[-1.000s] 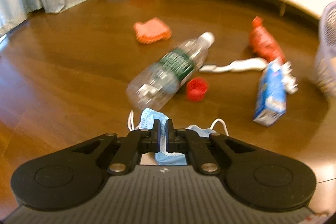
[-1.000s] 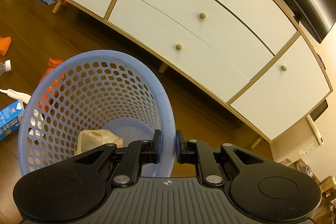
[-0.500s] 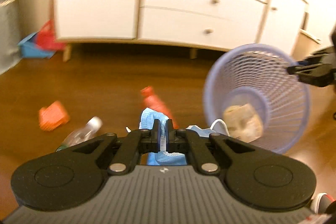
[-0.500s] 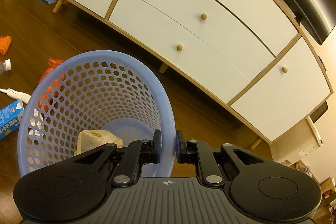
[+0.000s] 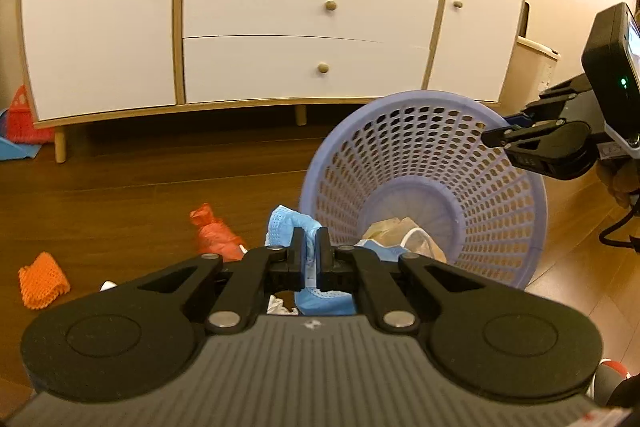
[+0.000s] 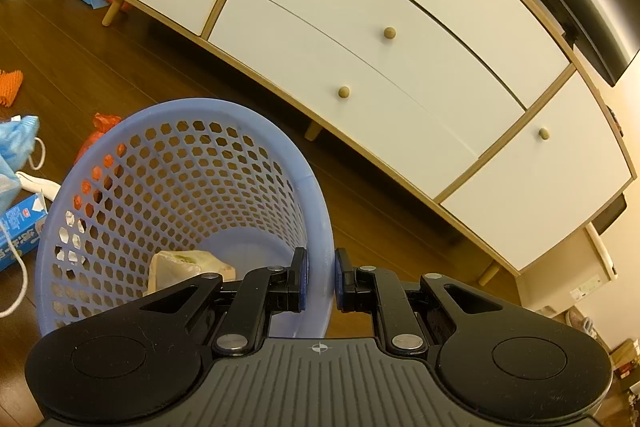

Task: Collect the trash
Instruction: 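Carry the face mask into the wastebasket and open the left tool while the right tool holds it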

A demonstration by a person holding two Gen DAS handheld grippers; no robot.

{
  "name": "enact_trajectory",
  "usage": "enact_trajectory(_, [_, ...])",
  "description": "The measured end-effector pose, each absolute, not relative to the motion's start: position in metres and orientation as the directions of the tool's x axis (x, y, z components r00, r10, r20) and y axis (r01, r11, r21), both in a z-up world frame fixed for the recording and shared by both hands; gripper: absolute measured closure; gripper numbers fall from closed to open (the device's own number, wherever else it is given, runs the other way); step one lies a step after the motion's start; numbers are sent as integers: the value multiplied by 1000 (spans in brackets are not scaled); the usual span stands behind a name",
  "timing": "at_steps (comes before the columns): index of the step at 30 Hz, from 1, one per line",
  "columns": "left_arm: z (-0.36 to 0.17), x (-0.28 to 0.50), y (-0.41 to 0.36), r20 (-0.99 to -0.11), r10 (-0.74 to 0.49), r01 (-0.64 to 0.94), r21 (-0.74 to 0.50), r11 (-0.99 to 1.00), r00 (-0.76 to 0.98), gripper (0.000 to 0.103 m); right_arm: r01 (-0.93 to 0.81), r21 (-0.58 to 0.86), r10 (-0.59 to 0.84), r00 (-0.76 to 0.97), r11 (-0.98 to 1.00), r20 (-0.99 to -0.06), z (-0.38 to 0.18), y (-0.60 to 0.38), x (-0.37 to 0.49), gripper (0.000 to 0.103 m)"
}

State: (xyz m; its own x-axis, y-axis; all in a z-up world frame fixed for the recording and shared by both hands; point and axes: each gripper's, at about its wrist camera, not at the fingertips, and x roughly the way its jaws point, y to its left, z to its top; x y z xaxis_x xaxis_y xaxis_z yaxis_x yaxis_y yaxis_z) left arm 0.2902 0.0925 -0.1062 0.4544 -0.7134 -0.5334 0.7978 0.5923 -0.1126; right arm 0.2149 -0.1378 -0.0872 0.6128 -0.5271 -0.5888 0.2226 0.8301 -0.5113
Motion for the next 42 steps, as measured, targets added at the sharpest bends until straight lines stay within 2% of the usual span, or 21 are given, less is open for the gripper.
enact_trajectory(27, [-103, 294, 60, -515, -743, 825, -114, 554, 427, 101, 222, -514, -529, 612, 829, -588, -87, -137, 215, 93])
enact_trajectory(30, [-104, 295, 49, -529, -744, 832, -122, 542, 408, 97, 221, -517, -530, 611, 827, -588, -88, -137, 215, 93])
enact_trajectory(32, [-106, 298, 49, -543, -738, 825, -138, 548, 400, 83, 222, -517, -532, 609, 827, -588, -88, -138, 215, 93])
enact_trajectory(34, [-107, 299, 53, -541, -731, 816, -134, 563, 416, 76, 226, -515, -532, 608, 827, -589, -88, -139, 216, 93])
enact_trajectory(42, [-111, 306, 68, -567, -689, 781, -122, 612, 452, 76, 230, -515, -536, 603, 826, -591, -88, -138, 218, 93])
